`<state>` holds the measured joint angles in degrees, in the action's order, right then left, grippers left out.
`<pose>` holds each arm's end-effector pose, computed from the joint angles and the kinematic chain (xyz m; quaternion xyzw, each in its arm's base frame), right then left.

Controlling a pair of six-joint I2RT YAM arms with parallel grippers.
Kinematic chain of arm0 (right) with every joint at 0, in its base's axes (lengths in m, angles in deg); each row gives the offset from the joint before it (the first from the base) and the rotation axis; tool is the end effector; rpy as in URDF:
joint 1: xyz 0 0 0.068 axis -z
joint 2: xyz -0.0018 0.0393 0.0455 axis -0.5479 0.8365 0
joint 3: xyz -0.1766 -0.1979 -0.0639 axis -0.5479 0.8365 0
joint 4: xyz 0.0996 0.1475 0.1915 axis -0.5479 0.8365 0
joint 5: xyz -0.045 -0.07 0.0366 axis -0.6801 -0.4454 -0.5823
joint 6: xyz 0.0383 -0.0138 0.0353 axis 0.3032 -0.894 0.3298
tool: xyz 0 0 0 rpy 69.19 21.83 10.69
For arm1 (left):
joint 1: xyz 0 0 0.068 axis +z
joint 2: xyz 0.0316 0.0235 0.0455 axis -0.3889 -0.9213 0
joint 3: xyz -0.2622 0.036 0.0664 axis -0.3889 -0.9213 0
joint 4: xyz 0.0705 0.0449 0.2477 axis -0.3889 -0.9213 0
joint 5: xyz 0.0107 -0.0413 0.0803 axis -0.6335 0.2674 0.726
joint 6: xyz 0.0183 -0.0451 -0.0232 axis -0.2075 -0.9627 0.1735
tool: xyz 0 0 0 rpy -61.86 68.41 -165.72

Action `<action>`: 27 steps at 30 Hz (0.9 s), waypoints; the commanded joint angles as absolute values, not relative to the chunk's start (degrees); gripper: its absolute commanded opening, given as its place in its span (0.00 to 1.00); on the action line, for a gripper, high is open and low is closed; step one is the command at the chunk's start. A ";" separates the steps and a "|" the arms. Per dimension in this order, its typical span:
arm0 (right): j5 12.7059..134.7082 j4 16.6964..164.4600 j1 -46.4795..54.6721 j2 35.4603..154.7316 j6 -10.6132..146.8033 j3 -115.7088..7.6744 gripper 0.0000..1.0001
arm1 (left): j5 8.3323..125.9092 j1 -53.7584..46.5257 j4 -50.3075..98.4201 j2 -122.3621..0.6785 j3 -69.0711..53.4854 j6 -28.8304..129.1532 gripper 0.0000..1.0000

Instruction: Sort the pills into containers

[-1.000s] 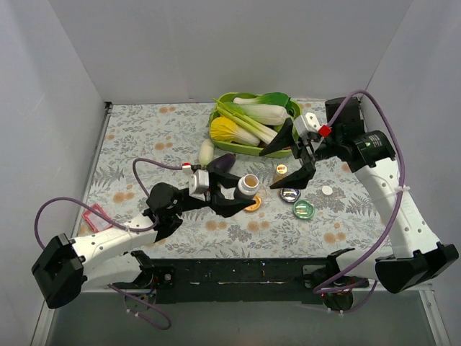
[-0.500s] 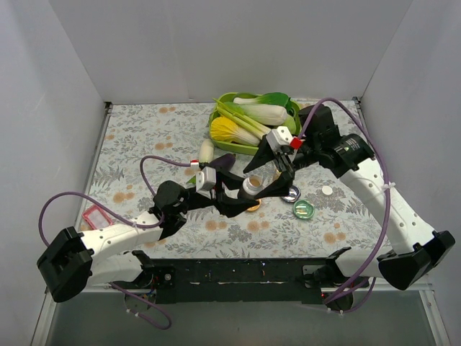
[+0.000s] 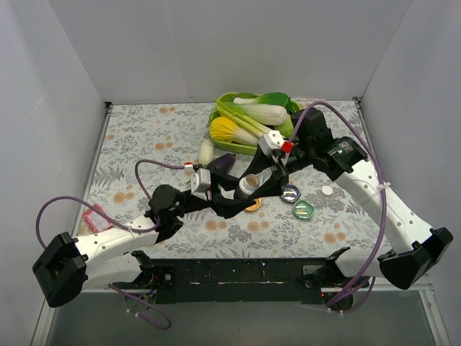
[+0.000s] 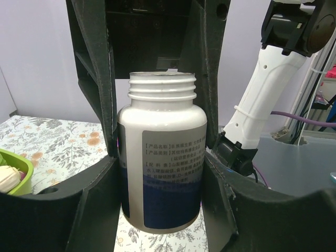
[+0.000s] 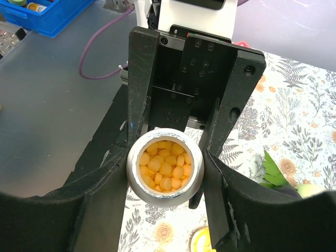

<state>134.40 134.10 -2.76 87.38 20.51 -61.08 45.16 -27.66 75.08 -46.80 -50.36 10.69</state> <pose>0.1813 0.1725 0.4157 -0.6593 0.4132 0.4812 0.4038 0.1329 -0.1896 0.3054 0.2129 0.5452 -0.7108 0.3901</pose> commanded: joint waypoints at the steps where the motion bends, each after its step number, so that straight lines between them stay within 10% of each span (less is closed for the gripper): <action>1: 133.91 131.12 -2.11 85.30 24.00 -59.69 0.32 | 49.54 -27.39 79.25 -43.27 -51.92 9.54 0.00; 16: 137.70 124.26 0.18 84.24 31.57 -57.13 0.21 | 51.83 -27.48 84.71 -41.42 -54.30 7.42 0.00; 18: 138.39 123.65 0.18 84.41 32.45 -57.48 0.28 | 51.39 -27.48 83.04 -41.60 -53.95 7.86 0.00; 22: 138.75 124.79 0.44 84.59 32.54 -60.55 0.92 | 50.25 -27.48 81.02 -41.77 -53.77 8.83 0.00; 27: 142.96 124.09 5.70 84.86 35.17 -66.00 0.96 | 49.72 -27.48 78.29 -41.16 -54.65 9.53 0.00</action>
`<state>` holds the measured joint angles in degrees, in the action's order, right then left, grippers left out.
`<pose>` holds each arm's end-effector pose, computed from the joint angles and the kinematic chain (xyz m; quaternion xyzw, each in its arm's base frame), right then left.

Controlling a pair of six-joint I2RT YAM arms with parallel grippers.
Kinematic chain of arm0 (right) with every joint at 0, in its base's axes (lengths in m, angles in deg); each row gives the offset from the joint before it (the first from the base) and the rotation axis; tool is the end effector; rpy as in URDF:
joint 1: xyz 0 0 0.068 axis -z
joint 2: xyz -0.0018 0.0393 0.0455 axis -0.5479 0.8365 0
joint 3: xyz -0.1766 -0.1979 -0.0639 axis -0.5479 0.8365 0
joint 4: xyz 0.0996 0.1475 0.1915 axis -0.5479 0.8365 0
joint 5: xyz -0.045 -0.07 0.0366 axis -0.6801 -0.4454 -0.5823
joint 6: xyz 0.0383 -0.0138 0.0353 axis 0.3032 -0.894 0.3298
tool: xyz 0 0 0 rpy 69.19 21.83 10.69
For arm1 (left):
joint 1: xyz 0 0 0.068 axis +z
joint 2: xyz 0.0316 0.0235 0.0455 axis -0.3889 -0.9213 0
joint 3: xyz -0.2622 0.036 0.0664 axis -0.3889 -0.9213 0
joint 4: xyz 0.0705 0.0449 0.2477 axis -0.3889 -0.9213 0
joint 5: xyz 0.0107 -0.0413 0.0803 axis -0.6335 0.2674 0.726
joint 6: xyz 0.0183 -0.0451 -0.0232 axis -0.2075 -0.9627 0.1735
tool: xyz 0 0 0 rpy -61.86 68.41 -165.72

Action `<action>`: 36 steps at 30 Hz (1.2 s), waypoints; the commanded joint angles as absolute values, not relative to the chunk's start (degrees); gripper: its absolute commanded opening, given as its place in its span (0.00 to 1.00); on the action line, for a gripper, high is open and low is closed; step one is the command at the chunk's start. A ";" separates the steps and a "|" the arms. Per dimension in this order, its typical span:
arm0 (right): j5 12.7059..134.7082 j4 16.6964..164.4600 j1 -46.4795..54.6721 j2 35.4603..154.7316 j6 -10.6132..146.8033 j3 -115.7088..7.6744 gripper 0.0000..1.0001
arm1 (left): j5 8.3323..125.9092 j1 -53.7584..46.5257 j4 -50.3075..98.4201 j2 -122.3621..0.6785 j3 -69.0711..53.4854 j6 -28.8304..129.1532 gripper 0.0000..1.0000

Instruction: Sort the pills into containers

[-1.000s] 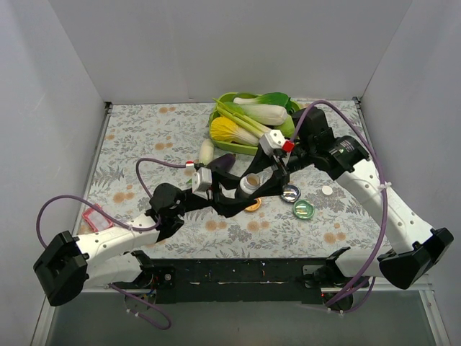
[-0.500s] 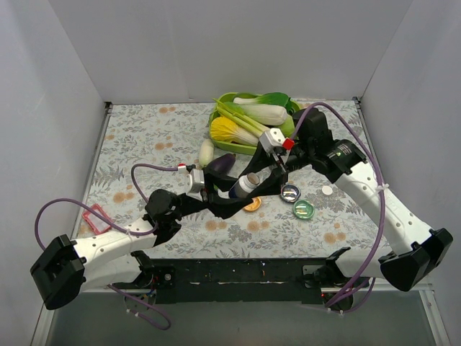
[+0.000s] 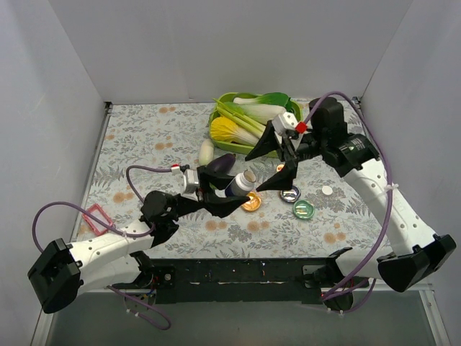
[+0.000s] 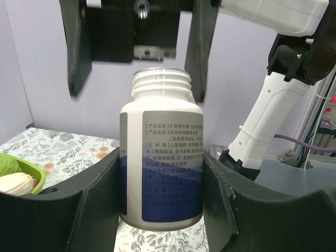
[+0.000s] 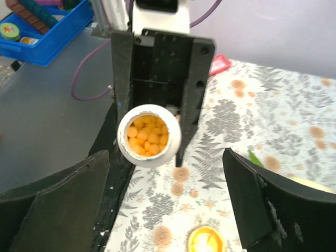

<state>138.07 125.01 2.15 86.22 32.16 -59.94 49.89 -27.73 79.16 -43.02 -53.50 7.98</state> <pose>0.1949 0.1570 0.4271 -0.6142 0.4356 0.5049 0.4221 0.1243 -0.1755 0.3078 0.1730 0.5212 -0.7254 0.4151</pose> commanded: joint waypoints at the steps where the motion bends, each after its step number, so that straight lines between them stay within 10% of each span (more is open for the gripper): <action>1: 143.32 124.08 6.67 84.77 35.35 -67.23 0.97 | 49.80 -27.39 78.29 -40.90 -55.08 9.45 0.00; 19: 121.35 108.00 43.40 74.84 37.30 -34.03 0.98 | 38.92 -16.32 66.71 -37.82 -58.96 11.72 0.00; 36: 122.14 96.75 53.44 74.40 40.54 -22.07 0.98 | 36.62 -16.32 34.79 -52.58 -49.55 31.58 0.00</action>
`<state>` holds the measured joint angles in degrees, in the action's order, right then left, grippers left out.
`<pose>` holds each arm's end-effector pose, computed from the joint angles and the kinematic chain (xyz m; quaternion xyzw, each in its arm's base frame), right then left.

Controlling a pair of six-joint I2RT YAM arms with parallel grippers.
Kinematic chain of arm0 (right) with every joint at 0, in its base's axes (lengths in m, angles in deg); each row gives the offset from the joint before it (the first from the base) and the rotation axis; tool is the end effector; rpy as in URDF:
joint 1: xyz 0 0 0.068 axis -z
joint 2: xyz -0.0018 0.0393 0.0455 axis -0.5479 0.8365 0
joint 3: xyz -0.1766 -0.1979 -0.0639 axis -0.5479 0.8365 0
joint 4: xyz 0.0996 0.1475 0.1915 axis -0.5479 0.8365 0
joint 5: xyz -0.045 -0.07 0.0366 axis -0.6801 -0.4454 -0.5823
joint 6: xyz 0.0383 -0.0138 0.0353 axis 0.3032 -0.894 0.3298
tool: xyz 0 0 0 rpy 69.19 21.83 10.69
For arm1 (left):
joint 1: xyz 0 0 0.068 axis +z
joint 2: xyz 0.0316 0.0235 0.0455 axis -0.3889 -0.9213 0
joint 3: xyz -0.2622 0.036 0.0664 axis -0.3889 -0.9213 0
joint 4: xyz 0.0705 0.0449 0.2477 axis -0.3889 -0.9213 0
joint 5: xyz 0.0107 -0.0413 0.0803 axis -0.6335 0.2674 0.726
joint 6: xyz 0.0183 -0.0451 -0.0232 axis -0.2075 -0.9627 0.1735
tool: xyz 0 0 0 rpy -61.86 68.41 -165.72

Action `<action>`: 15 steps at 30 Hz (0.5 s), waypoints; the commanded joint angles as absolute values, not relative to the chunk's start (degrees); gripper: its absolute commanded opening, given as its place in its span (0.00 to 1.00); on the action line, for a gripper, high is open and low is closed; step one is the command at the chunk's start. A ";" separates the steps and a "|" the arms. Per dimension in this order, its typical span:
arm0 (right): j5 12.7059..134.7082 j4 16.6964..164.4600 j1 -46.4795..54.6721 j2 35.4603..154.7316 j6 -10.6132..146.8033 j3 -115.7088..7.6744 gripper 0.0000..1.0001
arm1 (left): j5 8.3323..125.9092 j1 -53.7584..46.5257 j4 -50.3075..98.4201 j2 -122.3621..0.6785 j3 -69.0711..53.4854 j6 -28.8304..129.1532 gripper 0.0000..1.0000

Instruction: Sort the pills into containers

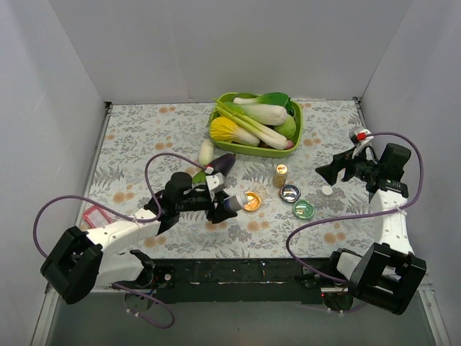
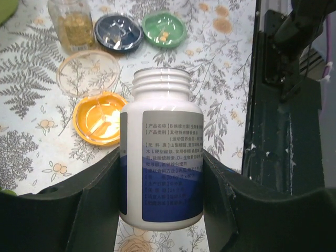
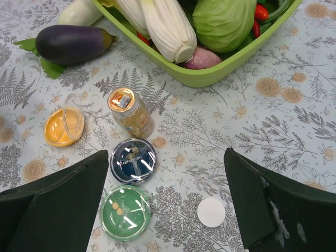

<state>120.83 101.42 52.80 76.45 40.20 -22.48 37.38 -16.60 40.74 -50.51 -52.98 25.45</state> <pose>0.2277 -0.0501 0.2805 -0.2408 0.7651 0.2183 0.5559 0.1674 -0.1662 0.2152 0.2098 0.7657 -0.5455 0.2686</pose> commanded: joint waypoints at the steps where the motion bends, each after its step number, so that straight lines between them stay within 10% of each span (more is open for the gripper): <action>1: 122.23 96.66 53.53 74.14 40.45 -21.89 0.98 | 36.62 -16.32 34.44 -53.28 -49.03 32.03 0.00; 15: 123.46 96.66 54.40 72.20 41.50 -20.83 0.98 | 38.64 -16.32 27.85 -64.18 -43.85 36.69 0.00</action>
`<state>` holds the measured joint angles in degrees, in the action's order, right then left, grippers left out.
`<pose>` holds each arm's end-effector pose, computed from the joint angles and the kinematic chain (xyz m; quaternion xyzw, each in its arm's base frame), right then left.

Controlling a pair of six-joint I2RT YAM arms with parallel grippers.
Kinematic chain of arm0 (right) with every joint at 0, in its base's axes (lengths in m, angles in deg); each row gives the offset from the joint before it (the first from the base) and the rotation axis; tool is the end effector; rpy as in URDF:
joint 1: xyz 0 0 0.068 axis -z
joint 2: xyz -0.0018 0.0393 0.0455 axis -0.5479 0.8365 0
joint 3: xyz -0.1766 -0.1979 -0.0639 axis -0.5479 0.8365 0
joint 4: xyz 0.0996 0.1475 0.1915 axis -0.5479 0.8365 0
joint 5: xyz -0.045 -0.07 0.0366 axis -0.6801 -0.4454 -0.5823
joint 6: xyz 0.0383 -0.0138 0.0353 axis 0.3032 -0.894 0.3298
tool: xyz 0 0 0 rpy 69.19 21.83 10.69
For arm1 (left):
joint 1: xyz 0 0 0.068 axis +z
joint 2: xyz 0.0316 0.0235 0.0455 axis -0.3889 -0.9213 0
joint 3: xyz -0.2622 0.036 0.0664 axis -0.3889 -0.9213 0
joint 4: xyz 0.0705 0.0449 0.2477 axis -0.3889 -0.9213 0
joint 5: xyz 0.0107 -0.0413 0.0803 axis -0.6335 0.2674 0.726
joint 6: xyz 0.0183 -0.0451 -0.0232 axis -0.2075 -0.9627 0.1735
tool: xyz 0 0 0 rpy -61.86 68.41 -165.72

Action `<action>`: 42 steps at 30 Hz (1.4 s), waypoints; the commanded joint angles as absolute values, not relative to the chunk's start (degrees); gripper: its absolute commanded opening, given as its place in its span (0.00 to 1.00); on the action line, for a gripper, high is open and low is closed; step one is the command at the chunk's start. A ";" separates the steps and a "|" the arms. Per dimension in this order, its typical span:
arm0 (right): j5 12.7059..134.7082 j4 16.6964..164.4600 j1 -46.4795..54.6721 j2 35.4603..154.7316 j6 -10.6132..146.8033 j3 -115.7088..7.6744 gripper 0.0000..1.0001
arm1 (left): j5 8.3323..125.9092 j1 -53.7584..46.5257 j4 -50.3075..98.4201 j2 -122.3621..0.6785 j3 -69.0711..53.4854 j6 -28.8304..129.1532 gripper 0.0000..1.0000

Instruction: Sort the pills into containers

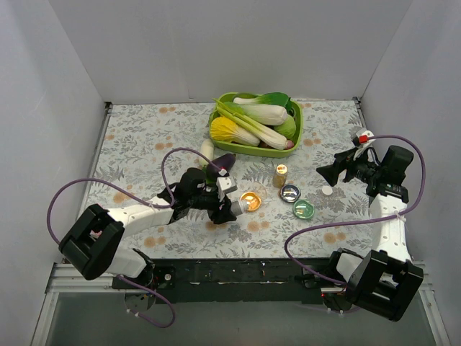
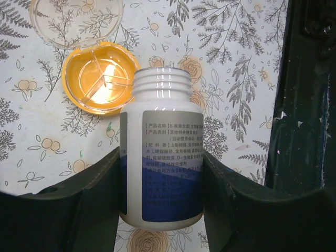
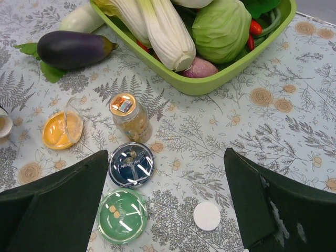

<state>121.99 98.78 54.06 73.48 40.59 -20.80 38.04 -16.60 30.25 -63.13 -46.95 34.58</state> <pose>0.2182 -0.0515 0.2855 -0.2481 0.7488 0.2052 0.5794 0.1889 -0.1835 0.1811 0.2343 0.8252 -0.4735 0.2000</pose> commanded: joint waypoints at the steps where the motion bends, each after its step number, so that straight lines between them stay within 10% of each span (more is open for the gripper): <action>1: 123.46 96.66 54.40 72.11 41.59 -20.75 0.98 | 38.73 -16.32 27.32 -65.40 -43.40 36.78 0.00; 42: 124.43 96.93 55.20 71.85 42.30 -20.57 0.98 | 47.34 -16.84 8.07 -74.03 -29.78 36.17 0.00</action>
<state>123.25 98.78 54.92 72.56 41.84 -20.67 46.50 -16.60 9.88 -74.30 -32.50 35.81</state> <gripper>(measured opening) 0.981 0.506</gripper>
